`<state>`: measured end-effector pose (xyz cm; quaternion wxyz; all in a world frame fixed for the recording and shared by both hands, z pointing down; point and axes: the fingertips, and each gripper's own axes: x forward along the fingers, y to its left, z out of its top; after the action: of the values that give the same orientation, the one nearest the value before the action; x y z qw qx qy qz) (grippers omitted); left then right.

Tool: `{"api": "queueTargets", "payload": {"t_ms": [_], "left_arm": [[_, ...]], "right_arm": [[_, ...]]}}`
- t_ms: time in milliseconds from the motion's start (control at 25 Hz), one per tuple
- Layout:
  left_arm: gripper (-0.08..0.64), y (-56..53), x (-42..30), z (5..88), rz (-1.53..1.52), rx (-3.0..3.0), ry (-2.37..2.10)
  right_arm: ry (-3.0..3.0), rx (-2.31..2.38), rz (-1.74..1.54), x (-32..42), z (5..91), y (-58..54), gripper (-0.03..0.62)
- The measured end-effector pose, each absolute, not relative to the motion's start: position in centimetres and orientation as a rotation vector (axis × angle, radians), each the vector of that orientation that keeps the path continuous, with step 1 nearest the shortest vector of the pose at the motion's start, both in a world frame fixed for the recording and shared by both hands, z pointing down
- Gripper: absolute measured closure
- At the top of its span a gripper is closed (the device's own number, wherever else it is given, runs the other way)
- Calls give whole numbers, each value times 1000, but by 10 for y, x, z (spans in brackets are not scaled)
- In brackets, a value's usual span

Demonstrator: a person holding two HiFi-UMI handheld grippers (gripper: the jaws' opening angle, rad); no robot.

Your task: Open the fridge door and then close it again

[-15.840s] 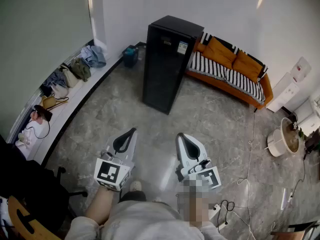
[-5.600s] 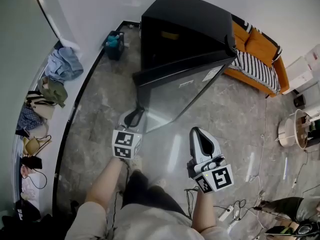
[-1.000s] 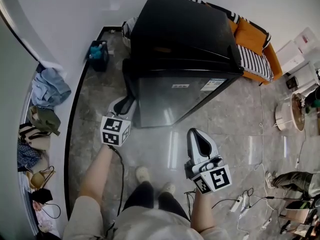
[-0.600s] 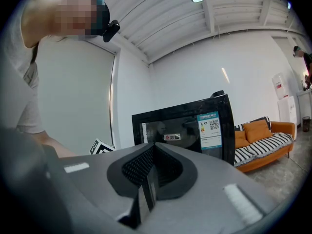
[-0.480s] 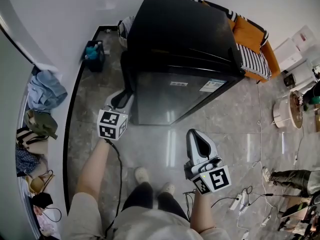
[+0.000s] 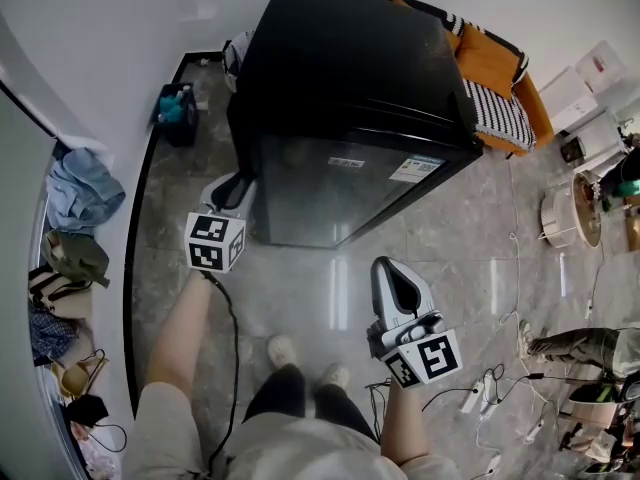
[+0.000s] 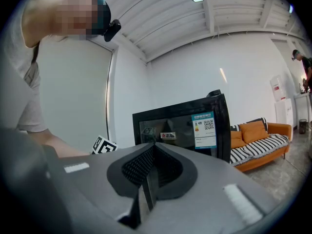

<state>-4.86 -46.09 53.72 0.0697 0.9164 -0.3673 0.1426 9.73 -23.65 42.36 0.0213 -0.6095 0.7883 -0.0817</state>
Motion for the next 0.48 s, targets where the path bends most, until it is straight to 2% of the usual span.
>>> {"api": "queueTargets", "payload": {"t_ms": [480], "left_arm": [[453, -470, -44, 538, 433, 2761, -1109]], "right_arm": [[2439, -1901, -261, 101, 426, -241, 595]]}}
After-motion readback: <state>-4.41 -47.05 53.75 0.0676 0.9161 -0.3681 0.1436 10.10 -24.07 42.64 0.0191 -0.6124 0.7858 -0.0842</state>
